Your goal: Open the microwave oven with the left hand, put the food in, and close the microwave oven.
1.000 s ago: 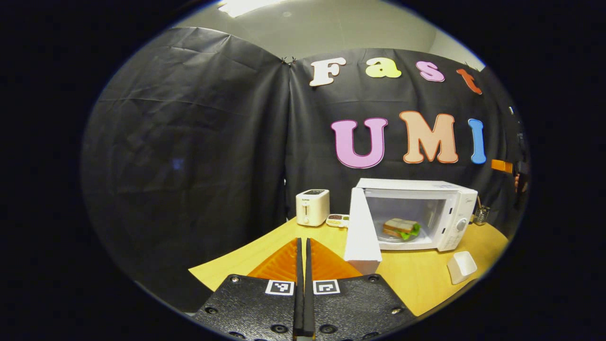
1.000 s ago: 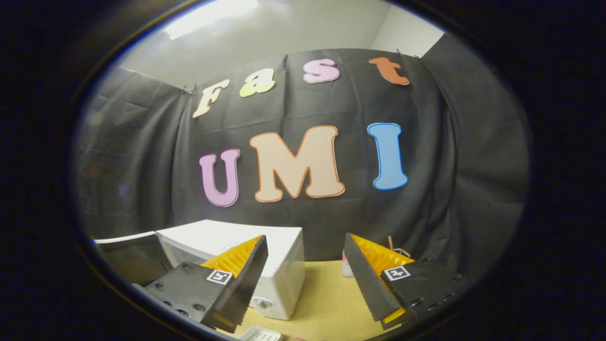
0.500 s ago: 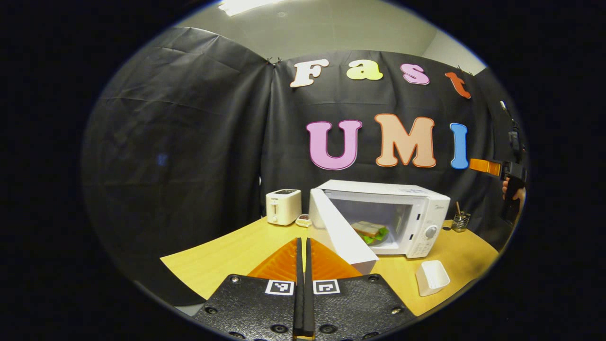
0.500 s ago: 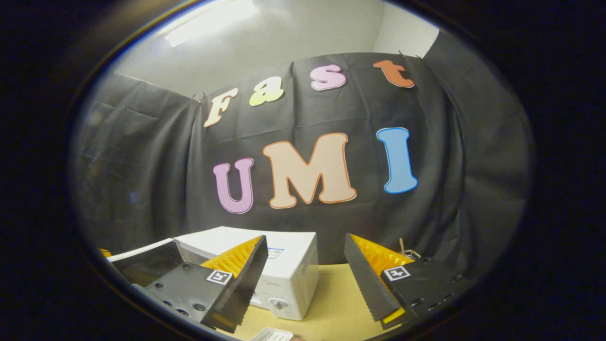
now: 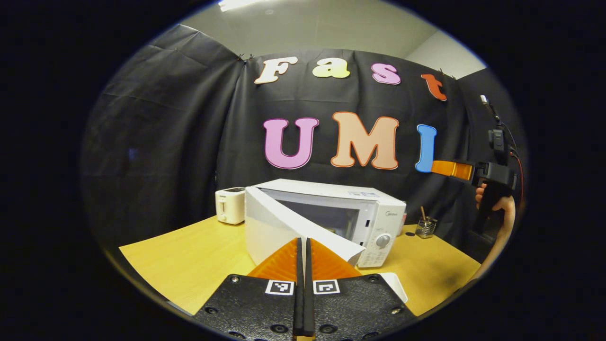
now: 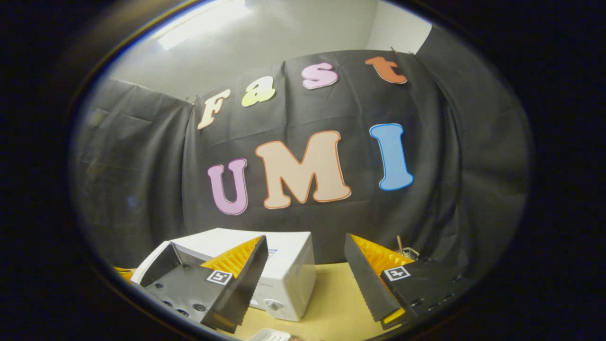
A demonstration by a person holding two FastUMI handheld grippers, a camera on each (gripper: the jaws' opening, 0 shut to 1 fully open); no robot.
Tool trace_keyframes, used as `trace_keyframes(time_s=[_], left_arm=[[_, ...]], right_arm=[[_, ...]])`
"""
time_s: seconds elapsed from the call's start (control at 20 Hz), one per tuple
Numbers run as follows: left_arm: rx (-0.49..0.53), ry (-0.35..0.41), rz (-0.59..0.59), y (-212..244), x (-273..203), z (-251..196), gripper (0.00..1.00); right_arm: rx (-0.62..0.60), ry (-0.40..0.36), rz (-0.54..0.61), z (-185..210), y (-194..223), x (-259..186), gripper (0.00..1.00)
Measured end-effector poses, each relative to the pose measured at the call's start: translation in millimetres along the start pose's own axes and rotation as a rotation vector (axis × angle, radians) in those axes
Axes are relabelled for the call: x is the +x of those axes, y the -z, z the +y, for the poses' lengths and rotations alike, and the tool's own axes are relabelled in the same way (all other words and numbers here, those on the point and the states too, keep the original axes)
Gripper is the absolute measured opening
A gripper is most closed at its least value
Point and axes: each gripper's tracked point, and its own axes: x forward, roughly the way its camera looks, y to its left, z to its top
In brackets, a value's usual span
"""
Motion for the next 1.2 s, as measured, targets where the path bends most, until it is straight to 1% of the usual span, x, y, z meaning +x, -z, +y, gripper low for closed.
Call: trace_keyframes(time_s=[0.1,0.15,0.25,0.3,0.35,0.5,0.55,0.6,0.65,0.75,0.8,0.95,1.2], left_arm=[[0.002,0.021,-0.002,3,12,-17,0.01],[0.007,0.024,-0.003,5,19,-23,0.01],[0.006,0.042,0.002,7,33,-36,0.01],[0.004,0.058,0.001,9,39,-42,0.01],[-0.007,0.076,0.007,11,45,-50,0.01],[-0.022,0.101,0.013,15,64,-61,0.01],[-0.016,0.108,0.011,15,71,-64,0.01],[-0.008,0.117,0.010,15,78,-67,0.01],[-0.007,0.117,0.005,15,84,-67,0.01],[0.007,0.123,-0.002,13,98,-70,0.01],[0.019,0.126,-0.010,12,103,-72,0.01],[0.042,0.149,-0.020,7,120,-81,0.01],[0.052,0.169,-0.023,5,144,-90,0.01]], right_arm=[[0.011,-0.003,0.014,4,5,7,0.92],[0.012,-0.003,0.024,5,10,10,0.99],[-0.001,-0.016,0.035,12,13,13,0.99],[-0.012,-0.015,0.038,14,14,13,0.92],[-0.024,-0.010,0.040,15,17,13,0.99],[-0.053,0.000,0.036,17,15,12,0.99],[-0.054,-0.004,0.037,19,16,12,0.92],[-0.050,-0.010,0.041,21,17,11,0.99],[-0.042,-0.018,0.049,22,20,12,0.99],[-0.027,-0.024,0.065,20,23,13,0.99],[-0.026,-0.023,0.067,19,23,13,0.92],[-0.022,-0.007,0.069,11,23,15,0.92],[-0.009,0.018,0.081,0,25,17,0.92]])
